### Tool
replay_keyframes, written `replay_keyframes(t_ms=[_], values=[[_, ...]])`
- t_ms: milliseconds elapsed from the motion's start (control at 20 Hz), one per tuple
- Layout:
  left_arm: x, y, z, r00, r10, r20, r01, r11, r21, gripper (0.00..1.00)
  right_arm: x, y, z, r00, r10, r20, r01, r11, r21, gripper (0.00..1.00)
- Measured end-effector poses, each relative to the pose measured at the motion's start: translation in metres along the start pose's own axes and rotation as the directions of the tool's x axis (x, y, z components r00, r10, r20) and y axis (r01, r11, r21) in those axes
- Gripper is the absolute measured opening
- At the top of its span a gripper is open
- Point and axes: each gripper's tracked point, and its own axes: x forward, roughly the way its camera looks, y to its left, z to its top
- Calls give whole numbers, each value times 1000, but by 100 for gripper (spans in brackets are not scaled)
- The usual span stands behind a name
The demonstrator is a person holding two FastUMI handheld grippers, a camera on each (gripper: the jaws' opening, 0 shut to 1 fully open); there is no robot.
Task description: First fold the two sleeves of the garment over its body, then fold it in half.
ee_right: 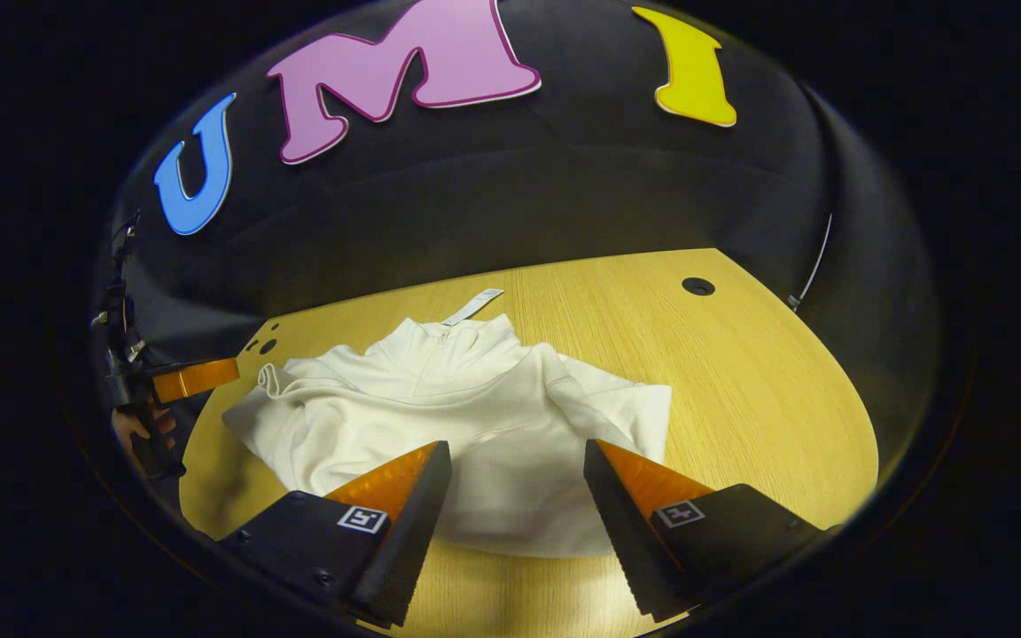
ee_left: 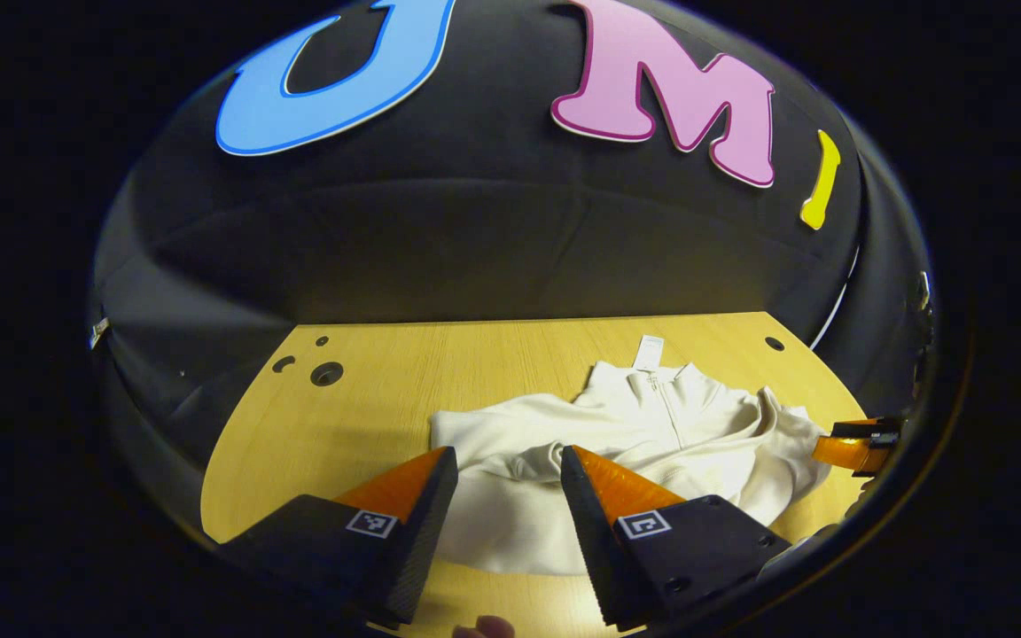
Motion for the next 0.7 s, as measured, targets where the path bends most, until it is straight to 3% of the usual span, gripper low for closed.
replay_keyframes(t_ms=[350, 700], values=[[-54, -11, -35, 1000, -19, -18, 20, 1000, 17, 75, -54, 21, 4, 998, 25, 57, -23, 1000, -19, 93], [-116, -22, -60, 999, -34, -17, 33, 999, -39, 75, -110, 37, -7, 994, 56, 92, -50, 997, -65, 93]])
